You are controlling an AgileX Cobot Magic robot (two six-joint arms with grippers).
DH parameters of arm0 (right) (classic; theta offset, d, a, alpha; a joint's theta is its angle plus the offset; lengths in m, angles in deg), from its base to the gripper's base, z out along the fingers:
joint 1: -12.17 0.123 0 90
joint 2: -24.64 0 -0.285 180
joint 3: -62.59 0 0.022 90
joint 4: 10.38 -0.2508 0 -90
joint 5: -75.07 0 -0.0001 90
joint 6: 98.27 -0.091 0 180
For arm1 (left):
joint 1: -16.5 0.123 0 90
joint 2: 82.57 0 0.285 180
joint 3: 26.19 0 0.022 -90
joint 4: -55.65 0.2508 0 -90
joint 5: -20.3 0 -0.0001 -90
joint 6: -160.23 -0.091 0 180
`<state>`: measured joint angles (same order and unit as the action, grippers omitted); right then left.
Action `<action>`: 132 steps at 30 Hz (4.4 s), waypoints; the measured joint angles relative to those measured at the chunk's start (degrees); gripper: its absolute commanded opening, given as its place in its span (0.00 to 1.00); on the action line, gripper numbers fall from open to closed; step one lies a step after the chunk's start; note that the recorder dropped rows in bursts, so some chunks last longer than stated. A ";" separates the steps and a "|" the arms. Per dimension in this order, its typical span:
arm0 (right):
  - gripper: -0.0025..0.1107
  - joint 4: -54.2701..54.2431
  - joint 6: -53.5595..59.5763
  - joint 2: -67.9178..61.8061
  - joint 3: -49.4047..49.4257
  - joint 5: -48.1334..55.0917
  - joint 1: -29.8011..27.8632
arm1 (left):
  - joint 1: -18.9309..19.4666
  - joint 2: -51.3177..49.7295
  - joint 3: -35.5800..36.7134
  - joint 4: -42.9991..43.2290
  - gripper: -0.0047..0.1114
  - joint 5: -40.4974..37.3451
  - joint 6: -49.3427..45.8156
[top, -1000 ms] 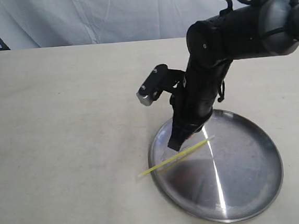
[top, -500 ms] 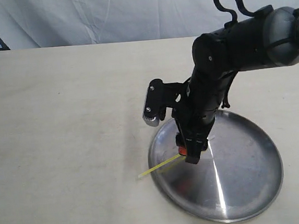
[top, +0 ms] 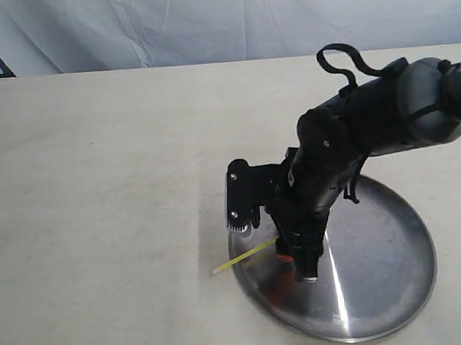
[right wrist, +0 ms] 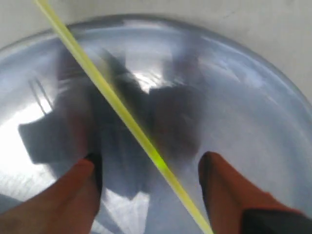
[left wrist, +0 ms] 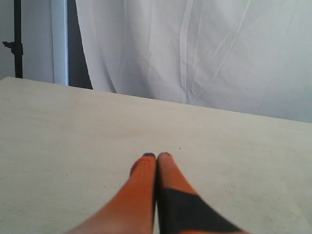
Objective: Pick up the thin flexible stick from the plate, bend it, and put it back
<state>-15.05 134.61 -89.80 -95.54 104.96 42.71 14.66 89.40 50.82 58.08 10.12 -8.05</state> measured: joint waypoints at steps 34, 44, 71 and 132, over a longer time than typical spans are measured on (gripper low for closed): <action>0.01 -3.44 -24.03 14.62 0.13 11.55 0.55 | 0.00 0.00 0.00 0.00 0.04 0.00 0.00; 0.01 -13.20 -27.37 24.74 7.56 10.05 0.55 | 0.00 0.00 0.11 2.06 0.04 1.64 -0.10; 0.01 -35.65 -17.13 41.40 22.08 -3.68 0.55 | 0.00 -12.55 -7.67 64.65 0.04 32.29 89.88; 0.01 -66.44 -0.43 55.71 25.19 -1.39 0.43 | -35.67 -76.25 -41.88 57.65 0.45 60.90 84.10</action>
<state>-81.49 134.18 -34.09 -70.35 103.57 43.14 -21.01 13.15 8.93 115.74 71.02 76.05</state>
